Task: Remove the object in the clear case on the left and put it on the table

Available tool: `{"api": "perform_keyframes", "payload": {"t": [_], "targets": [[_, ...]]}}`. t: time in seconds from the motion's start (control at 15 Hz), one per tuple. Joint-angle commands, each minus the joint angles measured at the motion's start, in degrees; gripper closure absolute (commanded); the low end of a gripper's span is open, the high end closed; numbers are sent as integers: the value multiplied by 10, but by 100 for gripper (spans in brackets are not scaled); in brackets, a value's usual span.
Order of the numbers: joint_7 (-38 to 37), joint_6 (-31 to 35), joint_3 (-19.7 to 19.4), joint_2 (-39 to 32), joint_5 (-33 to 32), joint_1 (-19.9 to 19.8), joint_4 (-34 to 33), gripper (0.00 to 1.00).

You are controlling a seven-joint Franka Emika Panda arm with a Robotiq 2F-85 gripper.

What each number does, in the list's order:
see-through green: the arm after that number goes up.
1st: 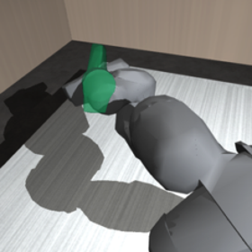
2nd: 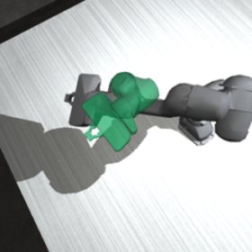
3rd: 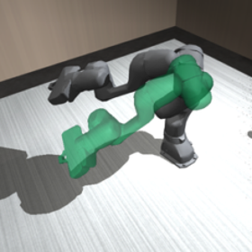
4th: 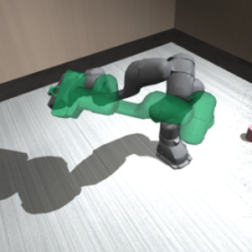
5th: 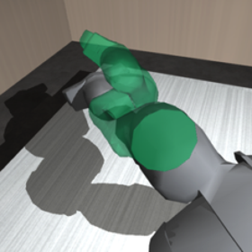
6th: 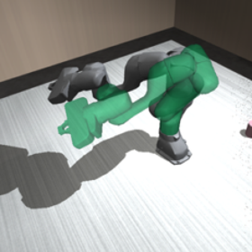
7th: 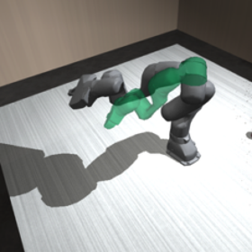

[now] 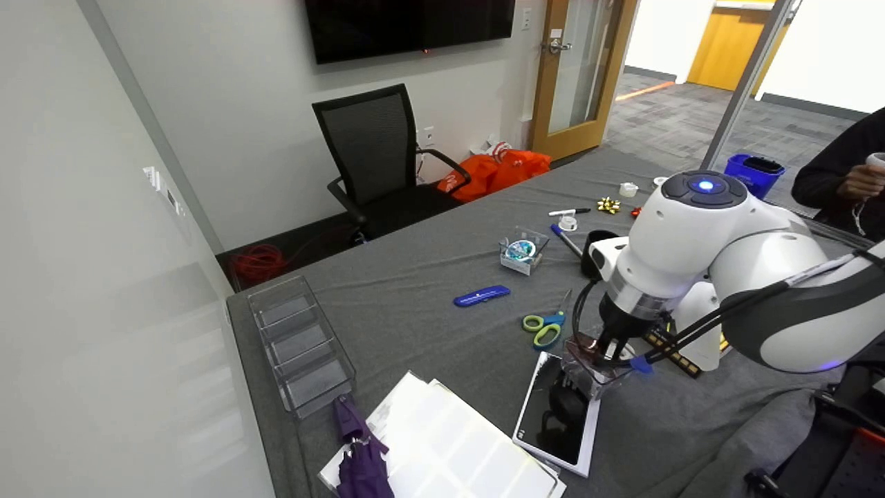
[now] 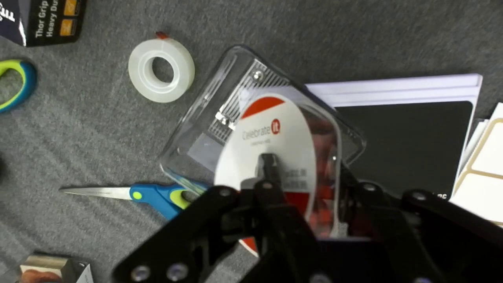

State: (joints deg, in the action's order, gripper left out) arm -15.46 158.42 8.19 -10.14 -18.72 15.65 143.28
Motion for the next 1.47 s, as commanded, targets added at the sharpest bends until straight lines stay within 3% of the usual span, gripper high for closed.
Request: {"api": "perform_keyframes", "payload": {"t": [0.0,0.87,1.2,1.4], "targets": [[29,-10,6,17,25,-6,11,94],[206,-92,28,144,219,-18,35,93],[208,-129,18,176,295,-13,-6,93],[172,-140,13,170,288,-25,-40,93]]}}
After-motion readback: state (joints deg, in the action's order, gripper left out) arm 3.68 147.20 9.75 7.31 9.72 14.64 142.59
